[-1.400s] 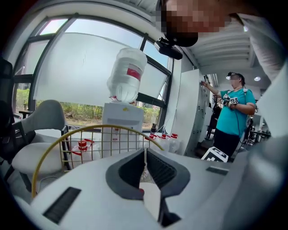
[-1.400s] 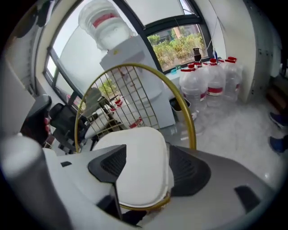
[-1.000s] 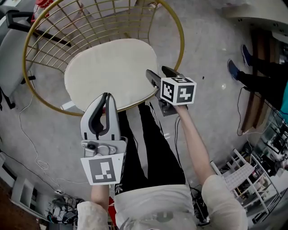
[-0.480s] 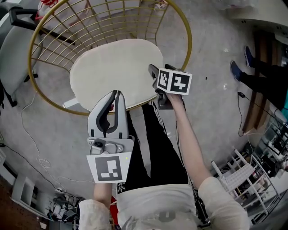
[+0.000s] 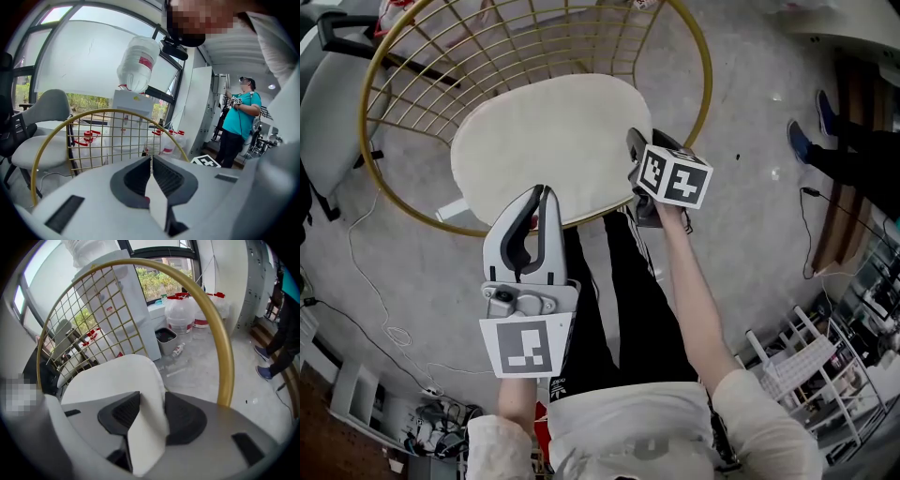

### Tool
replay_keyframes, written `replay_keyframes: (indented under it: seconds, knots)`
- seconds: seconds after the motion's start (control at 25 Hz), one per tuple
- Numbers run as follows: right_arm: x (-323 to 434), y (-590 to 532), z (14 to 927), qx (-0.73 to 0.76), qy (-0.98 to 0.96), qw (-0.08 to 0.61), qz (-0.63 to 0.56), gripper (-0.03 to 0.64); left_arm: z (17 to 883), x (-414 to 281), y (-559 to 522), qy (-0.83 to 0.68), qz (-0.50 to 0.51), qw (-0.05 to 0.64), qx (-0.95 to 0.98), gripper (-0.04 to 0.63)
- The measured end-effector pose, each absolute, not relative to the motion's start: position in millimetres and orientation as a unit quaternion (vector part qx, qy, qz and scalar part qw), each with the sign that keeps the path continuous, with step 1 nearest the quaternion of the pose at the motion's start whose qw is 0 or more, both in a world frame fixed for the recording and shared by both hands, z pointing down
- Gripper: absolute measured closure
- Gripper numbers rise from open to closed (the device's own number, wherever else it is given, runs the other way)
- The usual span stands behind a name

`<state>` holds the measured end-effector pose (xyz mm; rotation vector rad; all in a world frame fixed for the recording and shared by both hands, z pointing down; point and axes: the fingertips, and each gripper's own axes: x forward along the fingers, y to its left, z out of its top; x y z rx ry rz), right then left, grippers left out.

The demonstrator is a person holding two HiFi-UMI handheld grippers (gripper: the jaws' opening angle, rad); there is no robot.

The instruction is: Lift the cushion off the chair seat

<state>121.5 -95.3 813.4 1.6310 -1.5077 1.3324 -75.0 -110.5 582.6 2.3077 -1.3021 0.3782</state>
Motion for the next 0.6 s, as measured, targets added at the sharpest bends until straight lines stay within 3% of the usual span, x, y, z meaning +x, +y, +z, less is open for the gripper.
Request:
replay_keyframes:
  seconds: [0.28, 0.6]
  knots:
    - [118, -86, 794, 0.61, -0.571, 0.241, 0.494, 0.528, 585, -64, -112, -0.463, 0.138, 0.231, 0.844, 0.568]
    - [112, -96, 741, 0.607, -0.607, 0.219, 0.464, 0.56, 564, -57, -125, -0.469, 0.128, 0.219, 0.846, 0.568]
